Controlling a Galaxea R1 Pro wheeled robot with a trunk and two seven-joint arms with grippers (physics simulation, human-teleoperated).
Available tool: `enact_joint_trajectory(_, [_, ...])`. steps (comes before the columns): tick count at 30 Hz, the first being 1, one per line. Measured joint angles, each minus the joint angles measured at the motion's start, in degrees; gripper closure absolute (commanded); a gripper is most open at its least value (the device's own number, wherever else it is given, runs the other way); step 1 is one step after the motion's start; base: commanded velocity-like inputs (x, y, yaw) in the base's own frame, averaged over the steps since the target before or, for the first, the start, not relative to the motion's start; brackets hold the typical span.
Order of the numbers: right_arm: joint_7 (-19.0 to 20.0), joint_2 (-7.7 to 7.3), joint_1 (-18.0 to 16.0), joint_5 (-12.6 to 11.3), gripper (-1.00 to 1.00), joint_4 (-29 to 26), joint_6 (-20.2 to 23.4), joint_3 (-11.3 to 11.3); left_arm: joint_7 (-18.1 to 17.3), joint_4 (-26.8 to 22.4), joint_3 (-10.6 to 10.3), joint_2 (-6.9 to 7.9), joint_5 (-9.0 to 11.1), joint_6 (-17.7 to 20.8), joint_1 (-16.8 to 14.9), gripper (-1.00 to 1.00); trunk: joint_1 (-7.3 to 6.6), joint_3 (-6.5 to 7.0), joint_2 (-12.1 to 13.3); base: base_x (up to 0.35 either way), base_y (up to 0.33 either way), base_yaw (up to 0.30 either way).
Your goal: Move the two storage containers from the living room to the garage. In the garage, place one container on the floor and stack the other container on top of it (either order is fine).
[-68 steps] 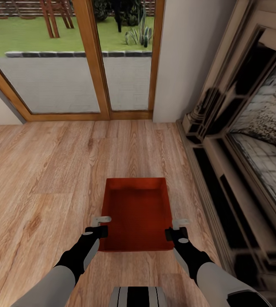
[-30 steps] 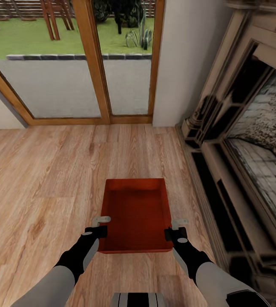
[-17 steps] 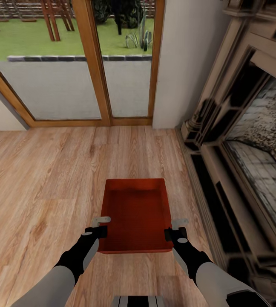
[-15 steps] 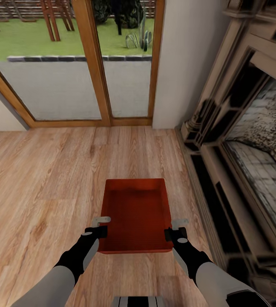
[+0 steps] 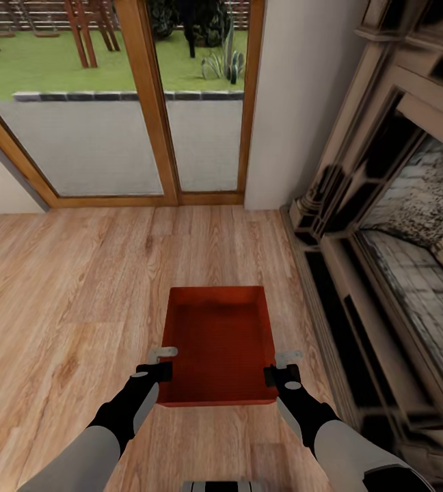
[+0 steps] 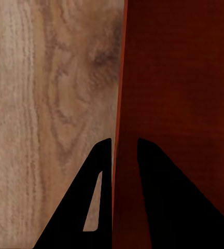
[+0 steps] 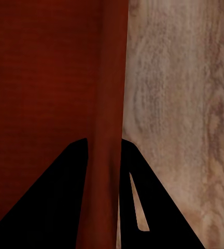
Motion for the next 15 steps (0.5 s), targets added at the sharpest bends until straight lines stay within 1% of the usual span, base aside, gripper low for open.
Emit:
enact_joint_trajectory(9, [-0.02,0.02,-0.03,0.16,1.00,-0.06,0.23,0.00,0.00,0.06,0.01,0.03,0.16,0.02,0.01,1.00,-1.98,1.62,3.61,0.000,0.000,0.000])
enact_joint_trajectory(15, [-0.17,0.26,-0.02,0.54,1.00,0.02,0.25,-0.41,0.02,0.07,0.05,0.11,0.07,0.08,-0.01,1.00,-3.30,2.69,6.02,0.000,0.000,0.000])
